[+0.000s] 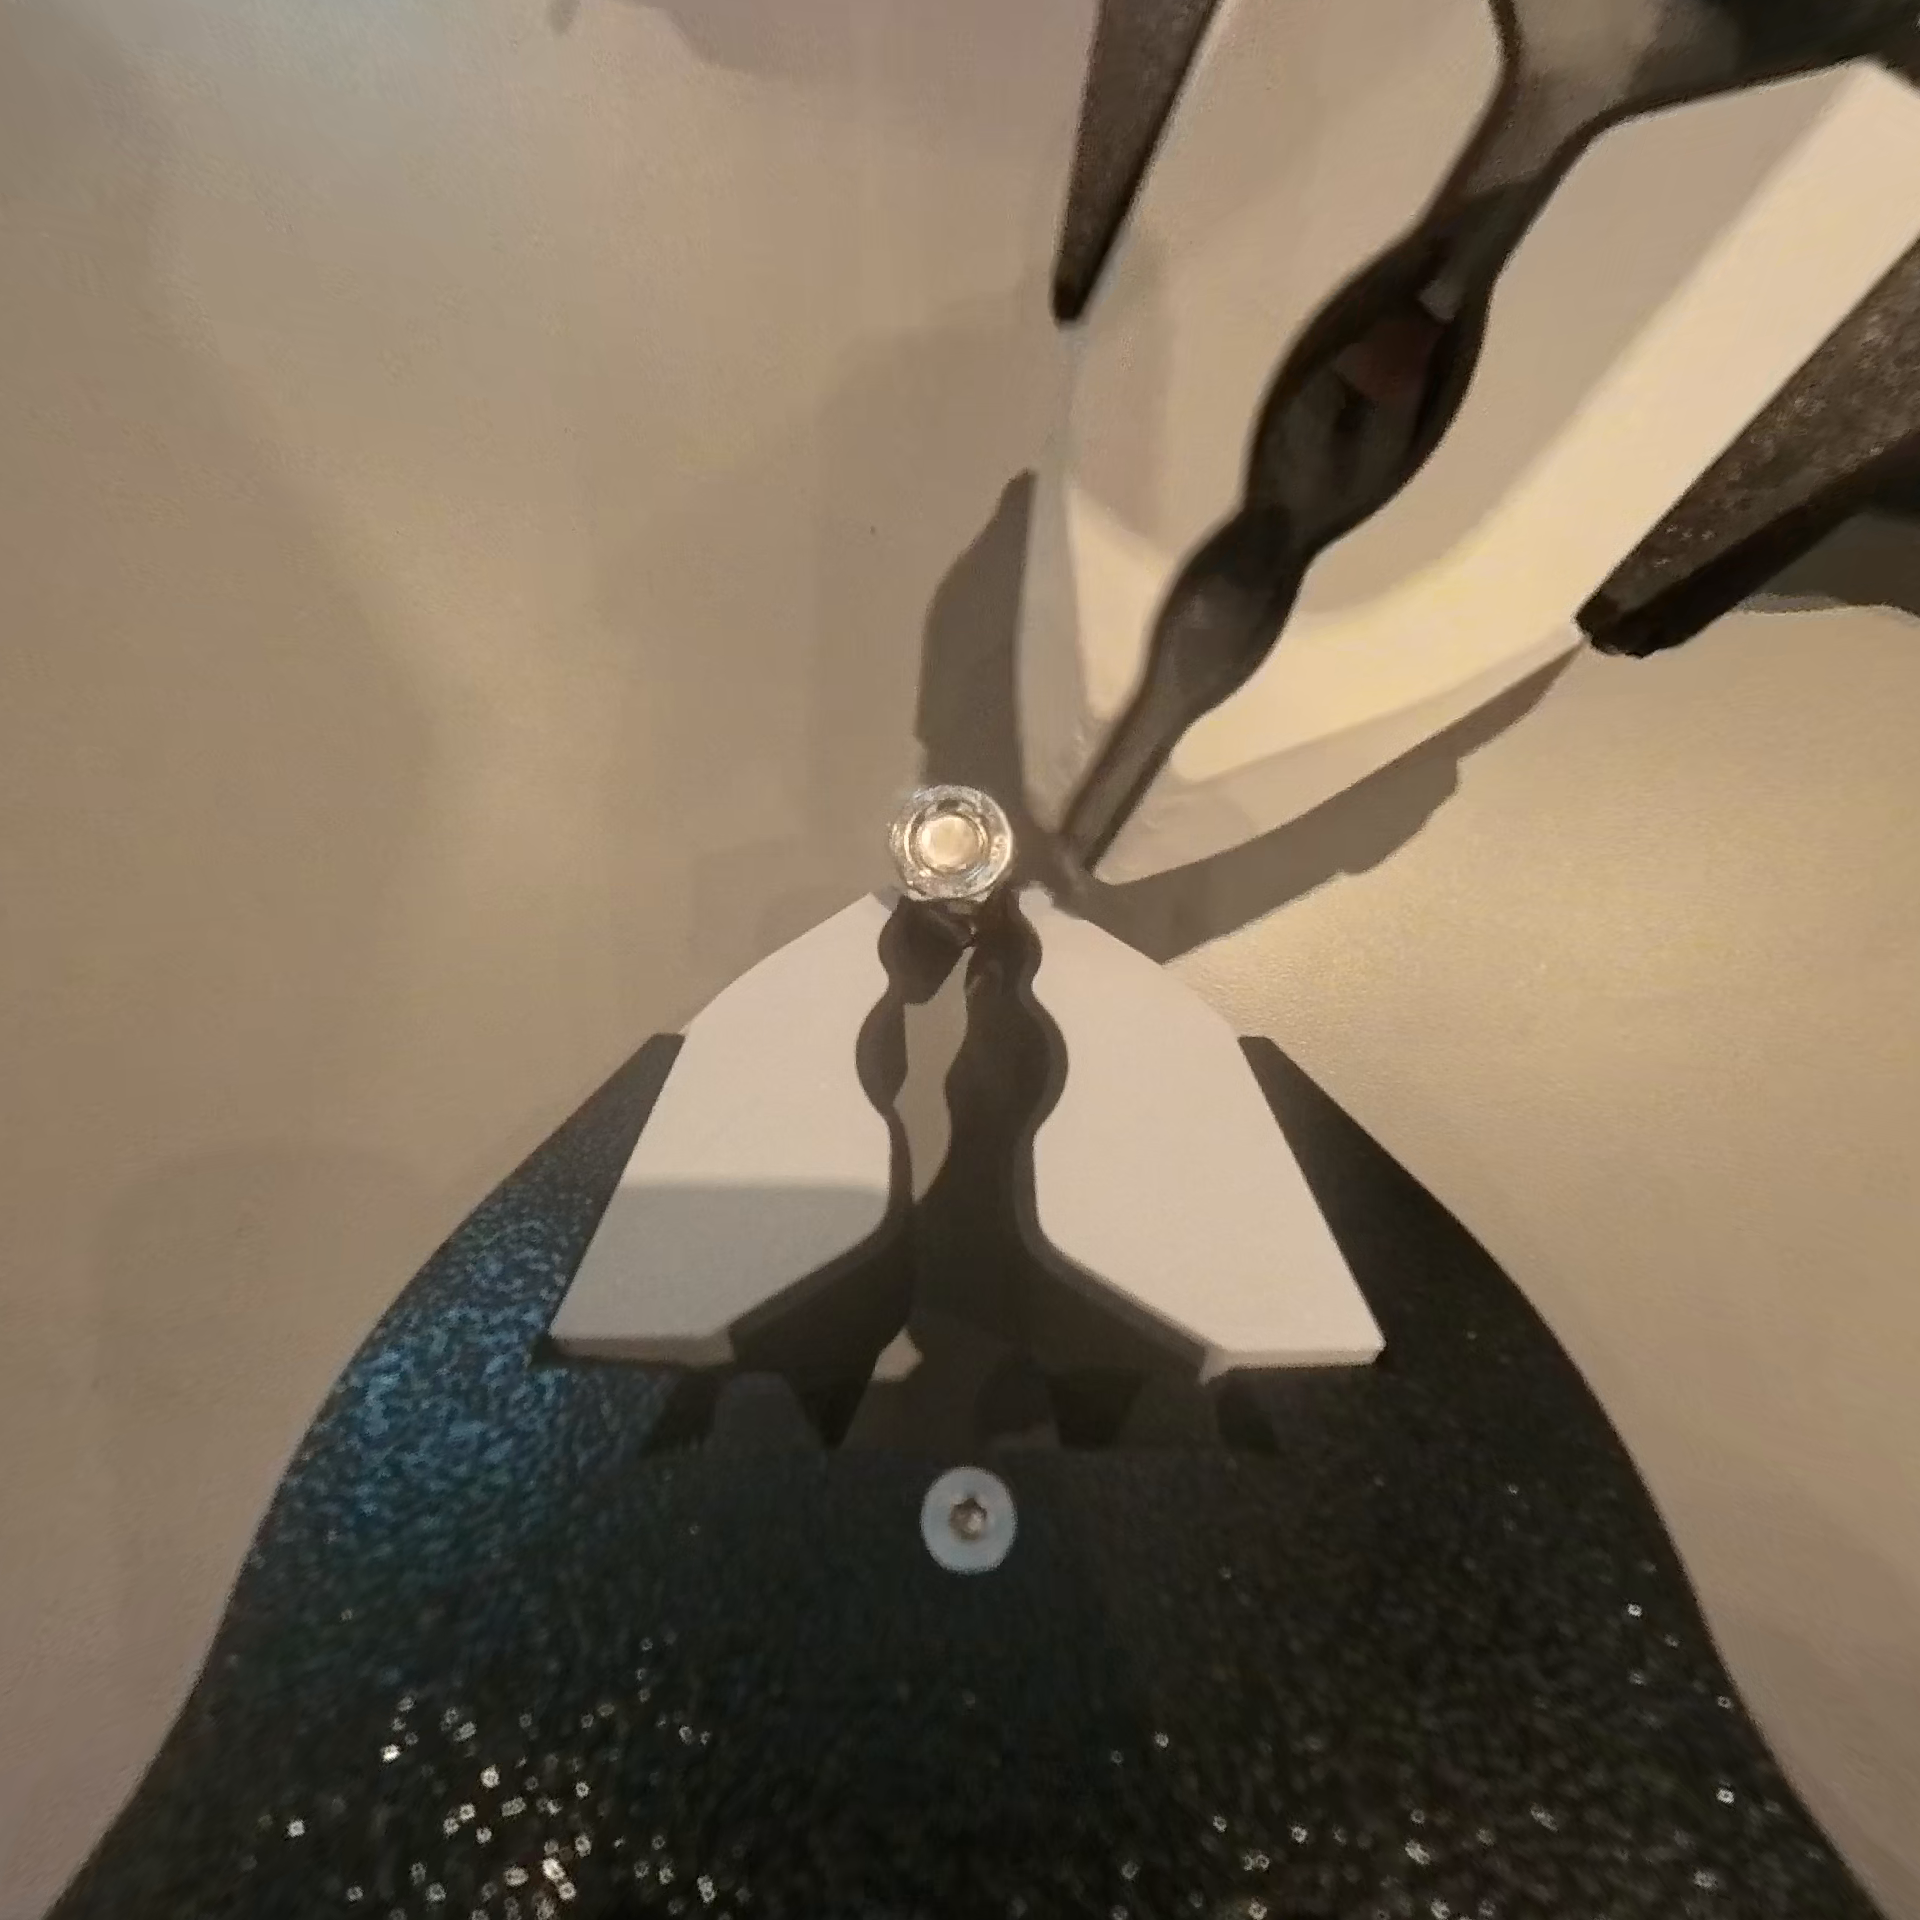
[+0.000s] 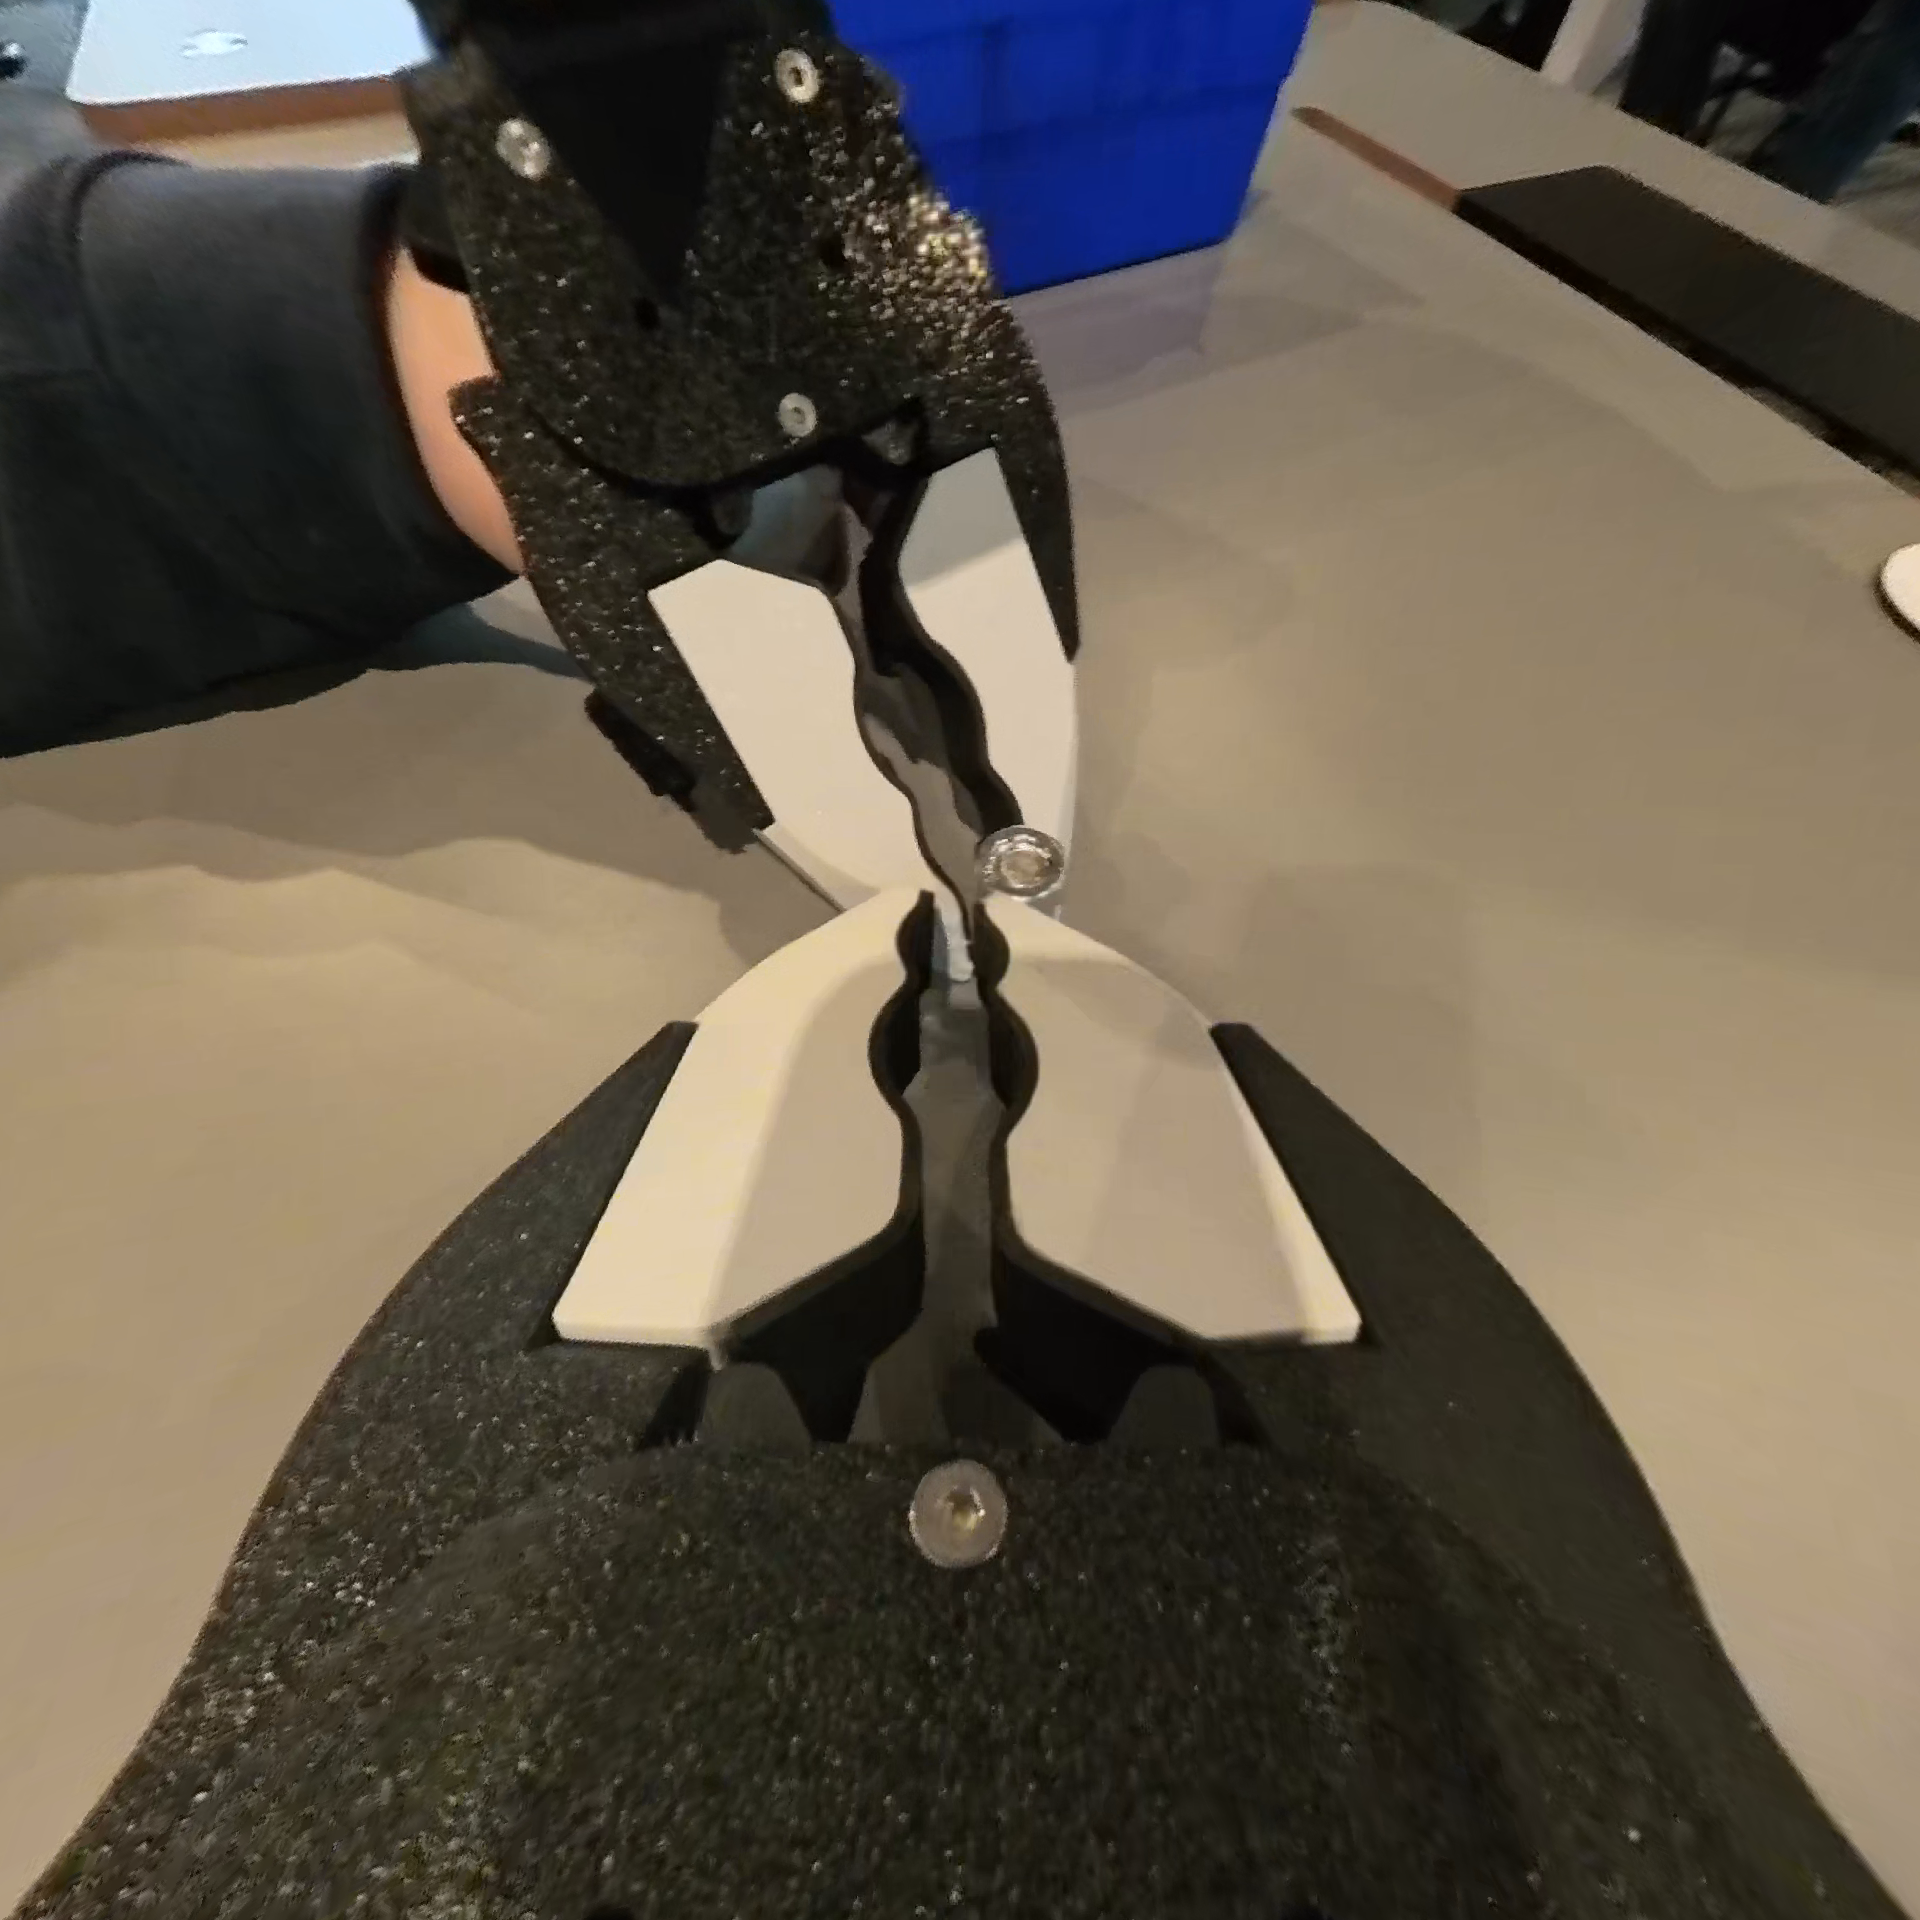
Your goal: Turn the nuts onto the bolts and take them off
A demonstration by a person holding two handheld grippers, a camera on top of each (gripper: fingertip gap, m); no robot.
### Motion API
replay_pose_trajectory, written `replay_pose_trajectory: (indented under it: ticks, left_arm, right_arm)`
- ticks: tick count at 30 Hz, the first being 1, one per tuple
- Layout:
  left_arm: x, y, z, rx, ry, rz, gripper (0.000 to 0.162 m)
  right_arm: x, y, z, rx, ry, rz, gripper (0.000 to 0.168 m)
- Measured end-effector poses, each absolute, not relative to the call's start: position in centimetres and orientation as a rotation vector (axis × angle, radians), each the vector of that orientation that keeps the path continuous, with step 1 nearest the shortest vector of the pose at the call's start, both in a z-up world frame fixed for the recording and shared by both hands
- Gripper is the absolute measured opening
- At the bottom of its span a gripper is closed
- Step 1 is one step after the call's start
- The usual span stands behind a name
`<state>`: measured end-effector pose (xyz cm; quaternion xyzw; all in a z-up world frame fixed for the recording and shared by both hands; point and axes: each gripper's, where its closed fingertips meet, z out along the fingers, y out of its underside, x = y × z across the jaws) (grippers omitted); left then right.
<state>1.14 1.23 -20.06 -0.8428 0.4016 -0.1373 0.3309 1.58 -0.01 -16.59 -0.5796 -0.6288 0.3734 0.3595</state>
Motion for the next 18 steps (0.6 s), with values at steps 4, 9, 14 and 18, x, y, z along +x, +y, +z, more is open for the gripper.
replay_pose_trajectory:
  ticks: [4,9,14,18]
  left_arm:
    - [1.1,1.2,-20.1,-2.205,1.050,-0.357,0.015]
    - [1.2,1.2,-20.1,-2.205,1.049,-0.359,0.015]
    - [1.2,1.2,-20.1,-2.204,1.048,-0.361,0.015]
    - [1.2,1.2,-20.1,-2.204,1.048,-0.361,0.015]
  right_arm:
    - [1.5,1.0,-16.5,-1.517,-1.562,0.912,0.012]
    - [1.3,1.2,-16.7,-1.516,-1.565,0.864,0.019]
    - [1.6,-0.7,-16.8,-1.489,-1.666,0.981,0.000]
    - [1.6,0.3,-16.5,-1.512,-1.594,0.968,0.008]
